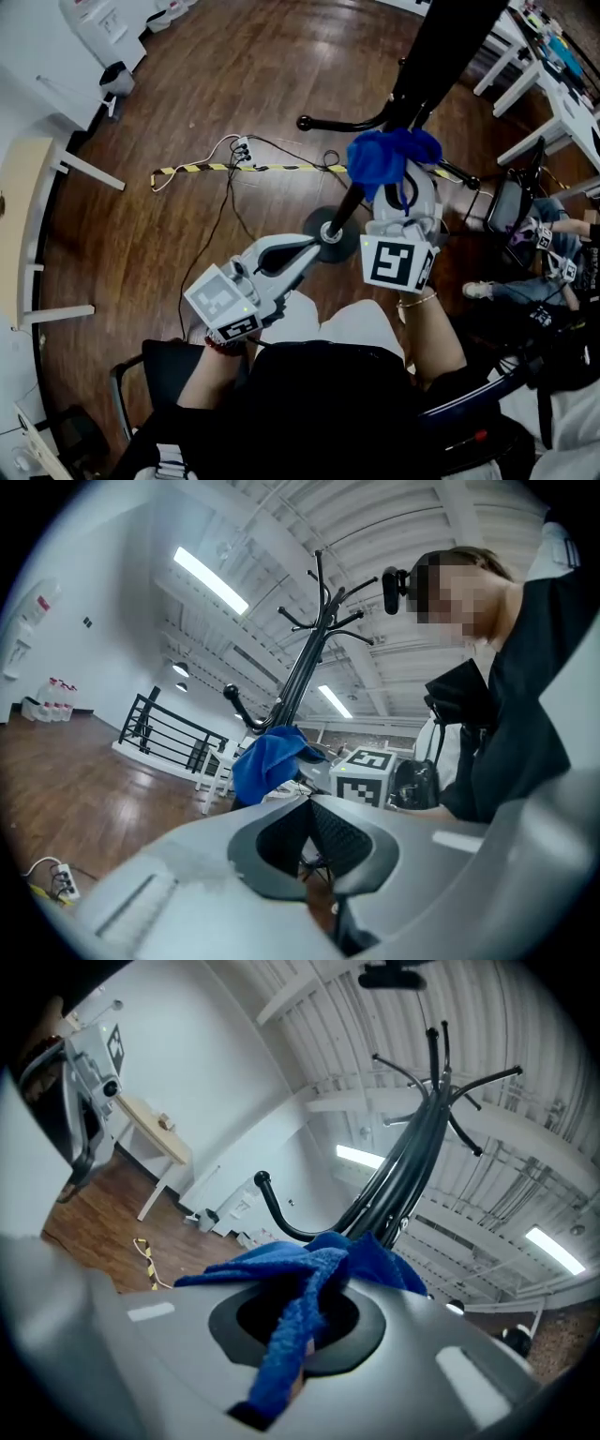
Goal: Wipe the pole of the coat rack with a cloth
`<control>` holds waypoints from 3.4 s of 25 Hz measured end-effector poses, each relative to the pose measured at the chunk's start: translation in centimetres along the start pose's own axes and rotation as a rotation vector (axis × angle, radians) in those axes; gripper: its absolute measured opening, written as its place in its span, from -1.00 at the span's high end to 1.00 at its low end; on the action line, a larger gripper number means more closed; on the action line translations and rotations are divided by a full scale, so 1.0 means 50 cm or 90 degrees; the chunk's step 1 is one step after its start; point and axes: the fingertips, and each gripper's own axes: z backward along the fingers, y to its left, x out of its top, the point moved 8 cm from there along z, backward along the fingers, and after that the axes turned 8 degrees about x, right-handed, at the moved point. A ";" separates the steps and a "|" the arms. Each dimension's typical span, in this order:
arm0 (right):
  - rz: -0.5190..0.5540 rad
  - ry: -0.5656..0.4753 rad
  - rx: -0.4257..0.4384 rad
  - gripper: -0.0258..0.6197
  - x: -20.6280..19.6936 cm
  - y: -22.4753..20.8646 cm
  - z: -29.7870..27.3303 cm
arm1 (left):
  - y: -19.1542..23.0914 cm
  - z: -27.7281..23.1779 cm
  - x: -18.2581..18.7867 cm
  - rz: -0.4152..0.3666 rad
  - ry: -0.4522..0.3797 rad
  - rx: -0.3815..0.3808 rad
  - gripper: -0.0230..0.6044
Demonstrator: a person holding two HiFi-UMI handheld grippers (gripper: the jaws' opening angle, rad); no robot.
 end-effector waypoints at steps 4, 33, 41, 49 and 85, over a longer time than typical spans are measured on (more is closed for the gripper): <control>0.014 -0.053 -0.045 0.86 -0.042 0.018 0.002 | 0.102 -0.061 -0.052 -0.023 -0.029 0.016 0.91; 0.054 -0.199 0.000 0.86 -0.568 0.479 -0.052 | 0.433 -0.275 -0.673 -0.073 -0.107 0.028 0.91; 0.043 -0.112 0.071 0.86 -0.680 0.592 -0.070 | 0.474 -0.279 -0.761 -0.041 -0.128 0.063 0.91; 0.047 -0.063 0.114 0.86 -0.719 0.653 -0.084 | 0.509 -0.274 -0.835 -0.007 -0.143 0.084 0.91; -0.012 0.157 0.429 0.86 -0.912 0.846 -0.168 | 0.547 -0.265 -0.893 -0.047 -0.180 0.109 0.91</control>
